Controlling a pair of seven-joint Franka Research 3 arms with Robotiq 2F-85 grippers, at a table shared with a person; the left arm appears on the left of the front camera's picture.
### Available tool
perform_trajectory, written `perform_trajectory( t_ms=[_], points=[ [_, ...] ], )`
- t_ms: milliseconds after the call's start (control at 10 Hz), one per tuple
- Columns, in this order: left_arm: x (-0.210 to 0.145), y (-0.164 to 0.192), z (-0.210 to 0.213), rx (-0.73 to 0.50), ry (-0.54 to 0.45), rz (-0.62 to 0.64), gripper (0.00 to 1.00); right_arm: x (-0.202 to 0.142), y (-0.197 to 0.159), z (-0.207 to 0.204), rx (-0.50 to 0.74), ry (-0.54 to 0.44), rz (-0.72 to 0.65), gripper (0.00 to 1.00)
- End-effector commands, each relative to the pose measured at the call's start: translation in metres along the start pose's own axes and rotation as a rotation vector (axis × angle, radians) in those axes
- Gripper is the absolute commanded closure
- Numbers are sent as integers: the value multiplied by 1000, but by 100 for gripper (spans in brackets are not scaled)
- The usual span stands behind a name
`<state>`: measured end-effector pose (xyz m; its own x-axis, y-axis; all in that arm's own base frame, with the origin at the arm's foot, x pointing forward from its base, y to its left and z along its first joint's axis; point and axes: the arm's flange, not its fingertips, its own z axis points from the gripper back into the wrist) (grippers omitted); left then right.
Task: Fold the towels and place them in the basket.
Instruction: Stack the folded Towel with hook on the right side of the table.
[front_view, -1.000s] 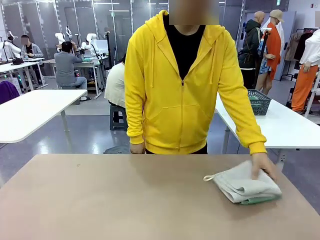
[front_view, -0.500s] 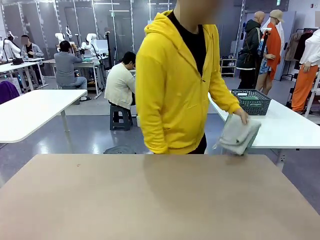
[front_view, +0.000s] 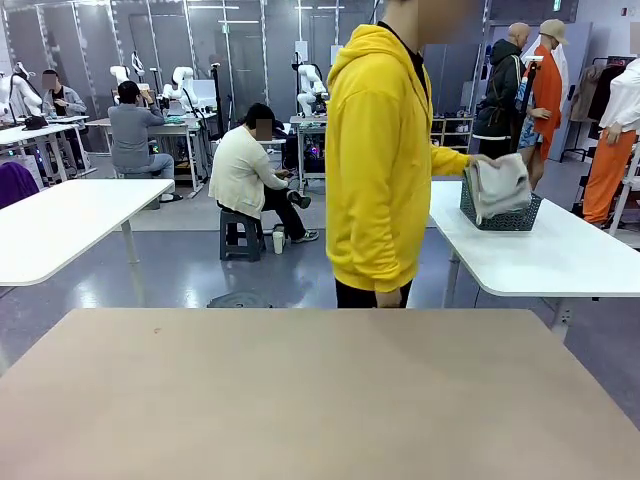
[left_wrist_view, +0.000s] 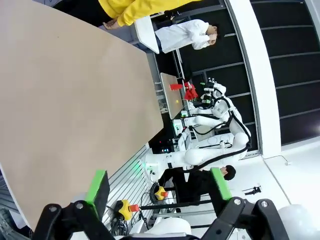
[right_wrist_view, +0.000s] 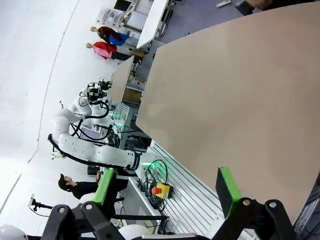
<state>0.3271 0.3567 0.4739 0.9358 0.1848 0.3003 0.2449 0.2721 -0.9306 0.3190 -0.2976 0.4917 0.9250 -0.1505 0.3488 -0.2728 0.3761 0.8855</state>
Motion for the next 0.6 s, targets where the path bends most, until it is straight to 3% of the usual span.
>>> perform_trajectory(
  t_ms=[0,500],
  points=[
    [-6,1,1,3,4,-12,0,-1,-2,0,2,0,7,0],
    [-6,1,1,3,4,-12,0,-1,-2,0,2,0,7,0]
  ],
)
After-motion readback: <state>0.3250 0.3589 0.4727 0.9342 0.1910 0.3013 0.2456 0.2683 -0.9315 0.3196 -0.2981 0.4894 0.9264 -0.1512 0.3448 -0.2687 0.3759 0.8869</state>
